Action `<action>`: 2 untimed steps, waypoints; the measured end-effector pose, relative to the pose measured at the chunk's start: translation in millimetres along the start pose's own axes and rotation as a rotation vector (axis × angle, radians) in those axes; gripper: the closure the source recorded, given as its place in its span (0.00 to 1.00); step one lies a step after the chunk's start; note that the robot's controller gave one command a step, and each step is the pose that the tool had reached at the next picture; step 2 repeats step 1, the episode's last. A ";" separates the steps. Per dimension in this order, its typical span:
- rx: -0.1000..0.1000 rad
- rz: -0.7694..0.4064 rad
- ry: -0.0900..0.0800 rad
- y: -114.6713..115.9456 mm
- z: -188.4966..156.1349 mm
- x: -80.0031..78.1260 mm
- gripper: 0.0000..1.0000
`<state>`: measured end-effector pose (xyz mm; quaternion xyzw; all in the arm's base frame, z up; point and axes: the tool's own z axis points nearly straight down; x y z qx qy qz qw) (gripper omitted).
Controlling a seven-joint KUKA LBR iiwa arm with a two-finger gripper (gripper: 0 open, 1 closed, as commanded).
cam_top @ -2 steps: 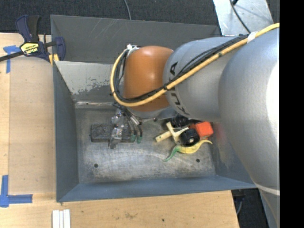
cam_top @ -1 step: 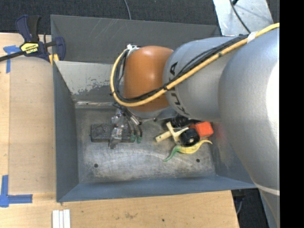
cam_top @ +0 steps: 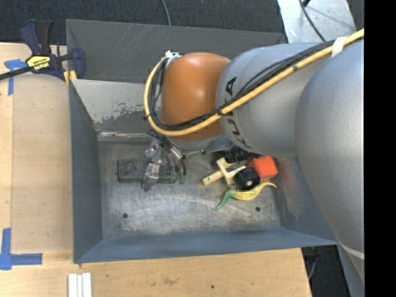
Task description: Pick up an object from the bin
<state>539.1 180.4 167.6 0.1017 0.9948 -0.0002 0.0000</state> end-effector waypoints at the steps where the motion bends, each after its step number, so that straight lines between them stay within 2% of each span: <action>1: -0.001 -0.040 -0.002 1.5 -64.6 -1.7 1.00; 2: -0.001 -0.040 -0.002 1.5 -64.6 -1.7 1.00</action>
Offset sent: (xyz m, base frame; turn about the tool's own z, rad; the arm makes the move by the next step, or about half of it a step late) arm 0.0000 0.0000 0.0000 0.0000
